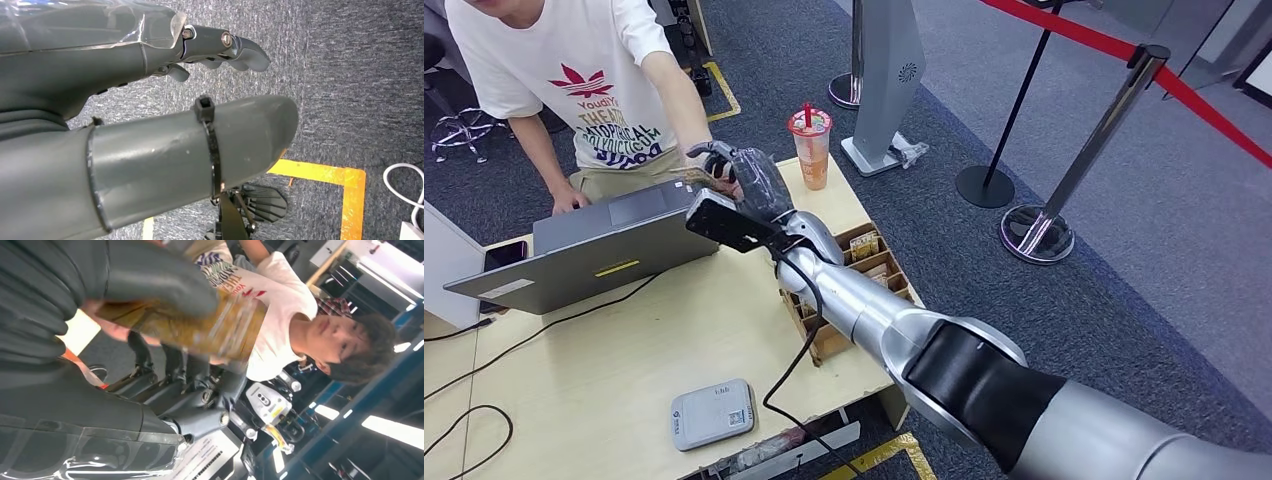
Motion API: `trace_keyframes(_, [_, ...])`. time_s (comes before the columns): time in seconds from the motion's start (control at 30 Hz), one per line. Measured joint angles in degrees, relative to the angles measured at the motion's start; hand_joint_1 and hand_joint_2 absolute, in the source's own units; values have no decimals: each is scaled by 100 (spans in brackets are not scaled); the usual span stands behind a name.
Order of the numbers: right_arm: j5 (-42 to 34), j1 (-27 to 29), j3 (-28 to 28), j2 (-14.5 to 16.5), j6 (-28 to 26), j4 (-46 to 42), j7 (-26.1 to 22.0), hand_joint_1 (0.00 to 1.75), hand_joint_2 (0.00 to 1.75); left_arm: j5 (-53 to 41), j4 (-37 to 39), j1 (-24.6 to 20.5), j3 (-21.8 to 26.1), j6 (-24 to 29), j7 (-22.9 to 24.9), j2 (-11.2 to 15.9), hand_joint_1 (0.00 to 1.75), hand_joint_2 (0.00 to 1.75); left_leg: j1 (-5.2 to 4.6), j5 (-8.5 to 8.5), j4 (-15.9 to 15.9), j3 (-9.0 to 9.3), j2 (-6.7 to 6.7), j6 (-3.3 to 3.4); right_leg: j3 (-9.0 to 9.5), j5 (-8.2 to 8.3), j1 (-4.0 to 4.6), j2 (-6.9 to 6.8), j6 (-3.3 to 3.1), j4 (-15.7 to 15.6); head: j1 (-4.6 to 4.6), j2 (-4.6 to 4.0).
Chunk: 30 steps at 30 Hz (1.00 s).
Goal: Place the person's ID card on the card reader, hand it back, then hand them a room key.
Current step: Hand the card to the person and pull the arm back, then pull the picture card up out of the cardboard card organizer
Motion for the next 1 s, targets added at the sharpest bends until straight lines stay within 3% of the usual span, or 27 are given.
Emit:
trace_keyframes(0.43, [-84,162,51,-49,-190,-67,-138,0,175,70,0,28,-4,-23,-58,5,0,0,0,0,1,0,1,0,-1,0,0,1,0,0,0,0])
trace_keyframes(0.67, [272,462,122,-306,-144,-1020,306,0,175,186,0,82,-4,-20,-93,10,0,0,0,0,1,0,0,0,-1,0,0,1,0,-1,-1,0])
trace_keyframes(0.9, [1229,994,177,-705,-112,-2180,783,0,175,332,0,184,-1,-6,-170,12,0,0,-1,-2,1,0,0,1,-1,-1,0,-1,1,-2,0,0])
trace_keyframes(1.0, [1571,1270,155,-907,-174,-2615,875,9,175,357,0,216,2,-6,-190,12,0,0,-1,-3,1,0,-1,1,-2,-1,-1,-1,1,-3,-1,0])
